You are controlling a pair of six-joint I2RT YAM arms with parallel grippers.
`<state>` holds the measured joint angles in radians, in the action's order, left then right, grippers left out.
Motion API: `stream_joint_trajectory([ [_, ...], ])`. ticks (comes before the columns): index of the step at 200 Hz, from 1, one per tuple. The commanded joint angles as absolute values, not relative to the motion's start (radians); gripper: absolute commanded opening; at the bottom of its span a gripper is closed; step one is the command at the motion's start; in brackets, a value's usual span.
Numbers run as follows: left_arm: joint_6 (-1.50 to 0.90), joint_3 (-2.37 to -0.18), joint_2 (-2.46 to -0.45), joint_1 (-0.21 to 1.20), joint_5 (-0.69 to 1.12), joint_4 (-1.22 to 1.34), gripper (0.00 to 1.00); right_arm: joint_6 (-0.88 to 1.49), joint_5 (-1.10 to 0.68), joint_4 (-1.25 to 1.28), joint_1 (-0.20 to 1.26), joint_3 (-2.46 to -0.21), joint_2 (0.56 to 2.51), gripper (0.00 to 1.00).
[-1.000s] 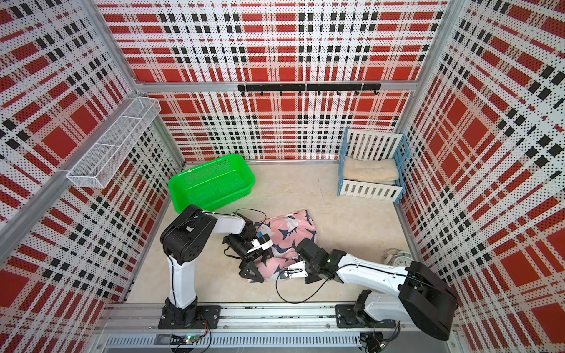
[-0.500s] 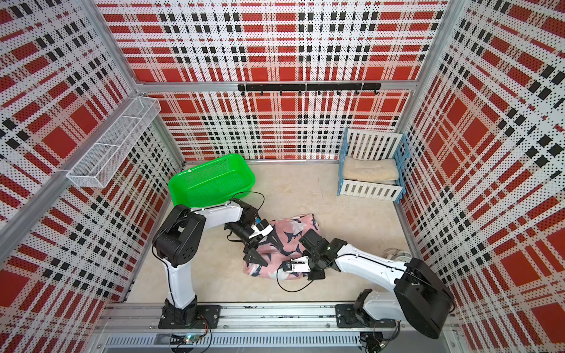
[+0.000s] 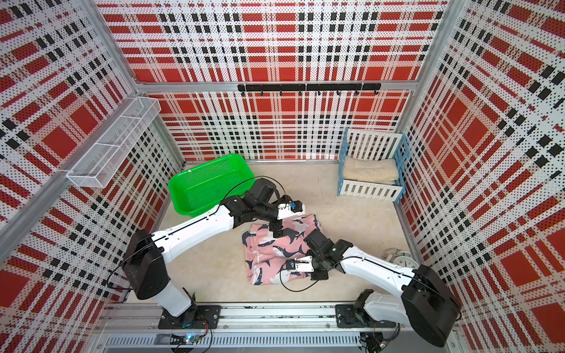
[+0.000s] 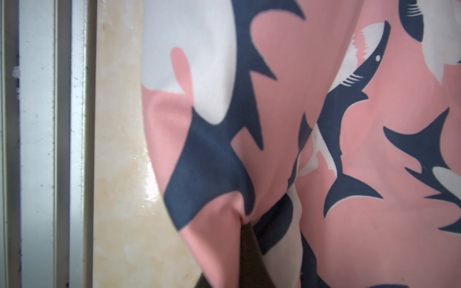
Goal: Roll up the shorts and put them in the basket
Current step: Roll the shorts at the center of the board.
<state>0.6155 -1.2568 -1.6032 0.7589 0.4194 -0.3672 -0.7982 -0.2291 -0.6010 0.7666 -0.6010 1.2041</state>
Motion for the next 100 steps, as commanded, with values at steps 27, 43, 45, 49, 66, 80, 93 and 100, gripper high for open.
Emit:
stream_joint_trajectory([
  [27,0.141,-0.784,-1.204,0.673,0.045,0.194,0.99,-0.79,-0.259,-0.618,0.729,-0.617,1.199,0.0],
  [43,-0.005,-0.695,-1.122,0.621,0.137,0.29,0.99,-0.793,-0.271,-0.613,0.717,-0.625,1.205,0.0],
  [45,-0.035,-0.686,-1.115,0.615,0.139,0.296,0.99,-0.793,-0.275,-0.612,0.715,-0.627,1.208,0.0],
  [49,-0.105,-0.679,-1.104,0.601,0.132,0.289,0.99,-0.793,-0.281,-0.61,0.712,-0.629,1.212,0.0],
  [66,-0.197,-0.675,-1.12,0.525,0.297,0.259,0.99,-0.766,-0.312,-0.604,0.692,-0.659,1.246,0.0],
  [80,-0.177,-0.694,-1.158,0.528,0.357,0.216,0.99,-0.733,-0.354,-0.611,0.663,-0.704,1.292,0.0],
  [93,-0.039,-0.685,-1.149,0.606,0.36,0.178,0.99,-0.708,-0.391,-0.637,0.637,-0.754,1.352,0.0],
  [100,0.081,-0.672,-1.127,0.686,0.323,0.145,0.99,-0.702,-0.407,-0.657,0.626,-0.781,1.387,0.0],
])
